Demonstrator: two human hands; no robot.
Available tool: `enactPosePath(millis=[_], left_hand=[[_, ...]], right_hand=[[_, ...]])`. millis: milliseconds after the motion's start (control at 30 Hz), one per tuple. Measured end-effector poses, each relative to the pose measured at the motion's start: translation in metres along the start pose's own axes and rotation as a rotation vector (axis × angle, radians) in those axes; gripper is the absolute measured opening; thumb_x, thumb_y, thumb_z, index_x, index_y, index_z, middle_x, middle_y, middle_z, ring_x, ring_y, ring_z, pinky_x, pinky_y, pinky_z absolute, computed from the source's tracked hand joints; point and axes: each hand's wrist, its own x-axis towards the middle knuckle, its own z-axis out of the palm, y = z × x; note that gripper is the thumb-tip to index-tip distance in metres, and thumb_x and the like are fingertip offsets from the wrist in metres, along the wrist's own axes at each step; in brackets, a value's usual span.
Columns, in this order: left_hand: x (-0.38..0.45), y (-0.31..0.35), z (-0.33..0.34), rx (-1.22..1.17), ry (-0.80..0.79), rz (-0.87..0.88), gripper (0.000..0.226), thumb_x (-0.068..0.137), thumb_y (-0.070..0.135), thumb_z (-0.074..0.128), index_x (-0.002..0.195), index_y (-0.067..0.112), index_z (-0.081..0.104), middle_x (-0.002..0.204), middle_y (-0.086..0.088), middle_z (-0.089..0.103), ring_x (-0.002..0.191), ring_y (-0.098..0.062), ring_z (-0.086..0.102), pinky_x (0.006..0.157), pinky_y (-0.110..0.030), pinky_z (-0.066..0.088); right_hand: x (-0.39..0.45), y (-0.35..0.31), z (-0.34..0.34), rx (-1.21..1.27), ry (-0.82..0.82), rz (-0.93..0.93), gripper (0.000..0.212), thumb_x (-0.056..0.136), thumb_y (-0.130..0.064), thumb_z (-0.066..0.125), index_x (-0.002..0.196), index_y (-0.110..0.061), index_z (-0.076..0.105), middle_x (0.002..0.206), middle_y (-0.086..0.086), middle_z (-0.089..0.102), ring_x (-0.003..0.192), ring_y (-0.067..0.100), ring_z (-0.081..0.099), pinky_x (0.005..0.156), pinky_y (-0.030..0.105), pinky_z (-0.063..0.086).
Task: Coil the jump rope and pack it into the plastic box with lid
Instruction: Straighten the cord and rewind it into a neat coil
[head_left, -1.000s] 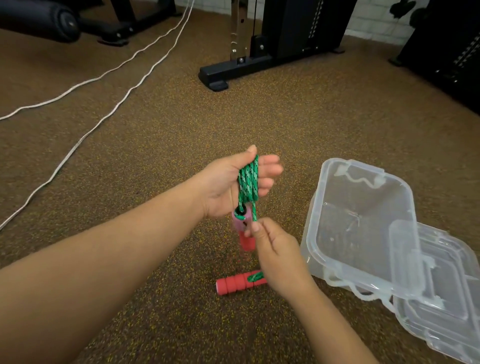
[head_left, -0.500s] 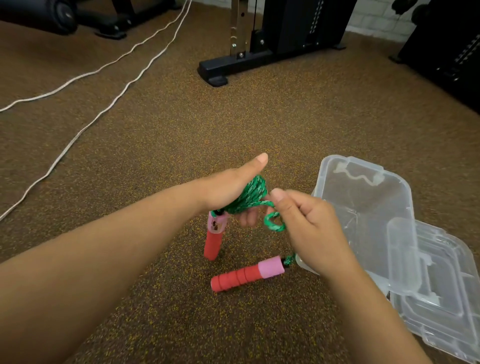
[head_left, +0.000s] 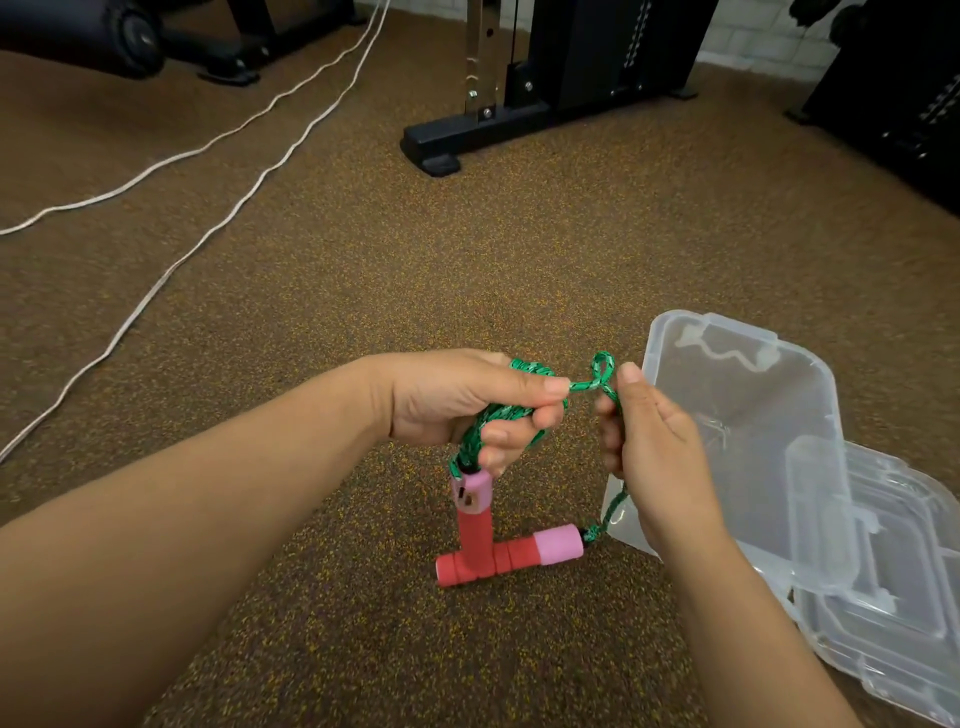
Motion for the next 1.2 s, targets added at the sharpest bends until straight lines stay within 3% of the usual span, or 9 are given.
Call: enactPosePath(millis=[100,233,367,500,667,800,933,1100,1200], left_hand=[[0.001,-0.001,-0.001,-0.023,0.016,-0.009,0.028,0.086,0.04,0.051,0.065,0.022,0.056,0.043,0.008,0.041,0.041,-0.01,0.045,0.051,-0.032,0.036],[0.0,0.0,-0.002,-0.104,0.038,-0.037,0.031,0.092,0.034,0.042,0.067,0.017,0.049,0.04,0.008,0.039,0.039,-0.01,0.044,0.049,-0.024,0.043],[0.0,0.003,0.0,-0.123,0.028,-0.039,0.032,0.091,0.035,0.041,0.064,0.019,0.048,0.037,0.009,0.038,0.035,-0.009,0.043,0.048,-0.025,0.039],[0.0,0.003,-0.001,-0.204,0.015,-0.006,0.037,0.09,0.036,0.039,0.058,0.023,0.051,0.034,0.01,0.038,0.033,-0.008,0.041,0.048,-0.027,0.035],[0.001,0.006,-0.009,-0.452,0.106,0.139,0.034,0.086,0.039,0.045,0.058,0.023,0.05,0.033,0.008,0.039,0.033,-0.007,0.042,0.046,-0.022,0.039],[0.008,0.005,-0.01,-0.582,0.334,0.226,0.027,0.088,0.039,0.047,0.069,0.021,0.054,0.042,0.008,0.049,0.039,-0.006,0.046,0.046,-0.019,0.041],[0.02,-0.002,-0.008,-0.644,0.522,0.222,0.036,0.097,0.038,0.038,0.097,0.011,0.063,0.067,0.001,0.069,0.055,-0.011,0.062,0.056,-0.022,0.051],[0.024,0.001,-0.012,-0.548,0.613,0.184,0.069,0.097,0.053,0.017,0.119,-0.001,0.054,0.102,-0.019,0.071,0.079,-0.024,0.068,0.079,-0.033,0.051],[0.022,0.0,-0.012,-0.355,0.598,0.128,0.082,0.093,0.062,0.01,0.119,-0.002,0.055,0.1,-0.024,0.069,0.082,-0.028,0.067,0.079,-0.037,0.05]], right_hand=[[-0.002,0.005,-0.002,-0.037,-0.059,-0.142,0.029,0.101,-0.033,0.038,0.101,-0.024,0.066,0.093,-0.004,0.07,0.084,0.004,0.066,0.076,0.015,0.05],[-0.005,0.003,-0.006,0.035,-0.177,-0.272,0.045,0.096,0.0,0.042,0.129,-0.03,0.051,0.132,-0.01,0.057,0.123,0.001,0.053,0.102,0.014,0.04],[-0.002,0.006,0.0,-0.031,-0.349,-0.299,0.056,0.088,-0.004,0.047,0.132,-0.039,0.049,0.142,-0.011,0.051,0.135,0.003,0.041,0.112,0.029,0.033],[-0.001,0.005,0.003,0.016,-0.336,-0.2,0.027,0.098,-0.005,0.045,0.113,-0.022,0.059,0.097,0.003,0.065,0.086,-0.001,0.061,0.081,0.017,0.048],[-0.01,0.019,0.001,-0.087,-0.185,-0.102,0.027,0.095,-0.038,0.038,0.092,-0.026,0.063,0.047,-0.012,0.043,0.049,0.004,0.044,0.06,0.024,0.05],[-0.022,0.037,0.008,-0.63,-0.123,-0.342,0.039,0.096,-0.053,0.032,0.082,-0.029,0.059,0.05,-0.013,0.048,0.049,0.004,0.044,0.046,0.018,0.028],[-0.032,0.043,0.016,-0.933,-0.179,-0.433,0.04,0.095,-0.054,0.026,0.079,-0.025,0.048,0.068,-0.009,0.053,0.062,0.009,0.05,0.053,0.029,0.036],[-0.045,0.017,0.03,-0.855,-0.224,-0.504,0.042,0.093,-0.055,0.027,0.077,-0.023,0.049,0.069,-0.01,0.053,0.068,0.013,0.054,0.06,0.036,0.043],[-0.043,-0.007,0.031,-0.607,-0.217,-0.455,0.039,0.092,-0.052,0.036,0.078,-0.021,0.056,0.066,-0.007,0.057,0.064,0.011,0.053,0.059,0.037,0.045]])
